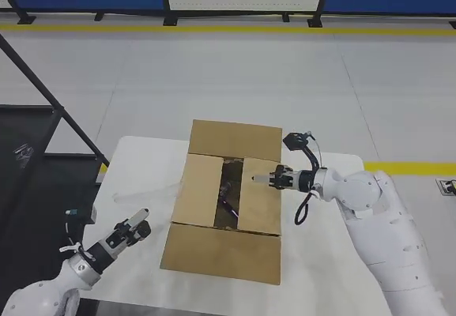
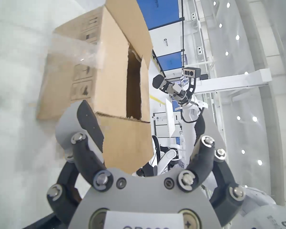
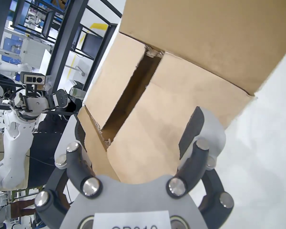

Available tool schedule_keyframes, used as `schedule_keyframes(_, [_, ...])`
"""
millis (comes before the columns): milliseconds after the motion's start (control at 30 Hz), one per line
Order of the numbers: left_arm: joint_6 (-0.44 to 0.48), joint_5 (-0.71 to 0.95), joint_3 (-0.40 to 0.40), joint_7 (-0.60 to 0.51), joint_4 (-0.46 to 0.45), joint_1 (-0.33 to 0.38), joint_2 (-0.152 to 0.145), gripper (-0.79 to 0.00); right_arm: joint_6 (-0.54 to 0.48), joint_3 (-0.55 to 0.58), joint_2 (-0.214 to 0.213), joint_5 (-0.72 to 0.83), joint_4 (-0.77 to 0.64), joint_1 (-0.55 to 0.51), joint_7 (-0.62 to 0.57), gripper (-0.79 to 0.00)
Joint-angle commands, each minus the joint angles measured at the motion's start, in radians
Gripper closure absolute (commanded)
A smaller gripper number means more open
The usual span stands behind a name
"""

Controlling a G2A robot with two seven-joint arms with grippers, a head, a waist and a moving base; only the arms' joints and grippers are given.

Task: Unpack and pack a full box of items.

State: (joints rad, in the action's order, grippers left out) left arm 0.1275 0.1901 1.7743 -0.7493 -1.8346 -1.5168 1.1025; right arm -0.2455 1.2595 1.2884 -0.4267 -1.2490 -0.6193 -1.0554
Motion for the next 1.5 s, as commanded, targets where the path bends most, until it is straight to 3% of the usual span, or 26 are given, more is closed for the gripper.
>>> schedule_keyframes(0, [0.017, 0.028, 0.041, -0.05, 0.017, -0.048, -0.004, -0.785, 0.0, 0.001, -0.004, 0.006, 0.018, -0.001, -0.017, -0.785])
schedule_keyframes(133, [0.034, 0.063, 0.059, -0.145, 0.046, -0.097, -0.01, -0.785, 0.012, -0.01, -0.008, -0.005, 0.058, 0.007, -0.036, -0.785])
schedule_keyframes(333, [0.057, 0.063, 0.015, -0.21, 0.052, -0.111, -0.013, -0.785, 0.025, -0.018, -0.012, -0.003, 0.085, 0.007, -0.006, -0.785])
schedule_keyframes(467, [0.048, 0.03, -0.018, -0.21, 0.05, -0.1, -0.015, -0.785, 0.023, 0.021, -0.022, 0.012, 0.06, -0.025, 0.055, -0.785])
schedule_keyframes(733, [0.036, 0.013, -0.052, -0.206, 0.038, -0.092, -0.019, -0.785, 0.029, 0.01, -0.034, 0.03, 0.029, -0.05, -0.011, -0.785])
schedule_keyframes(1133, [0.073, 0.055, -0.053, -0.192, -0.008, -0.127, -0.024, -0.785, -0.098, -0.053, -0.031, 0.126, 0.069, -0.011, -0.055, -0.785])
schedule_keyframes(1467, [0.088, 0.123, -0.03, -0.179, -0.011, -0.133, -0.028, -0.785, -0.165, -0.087, -0.045, 0.135, 0.031, -0.009, -0.164, -0.785])
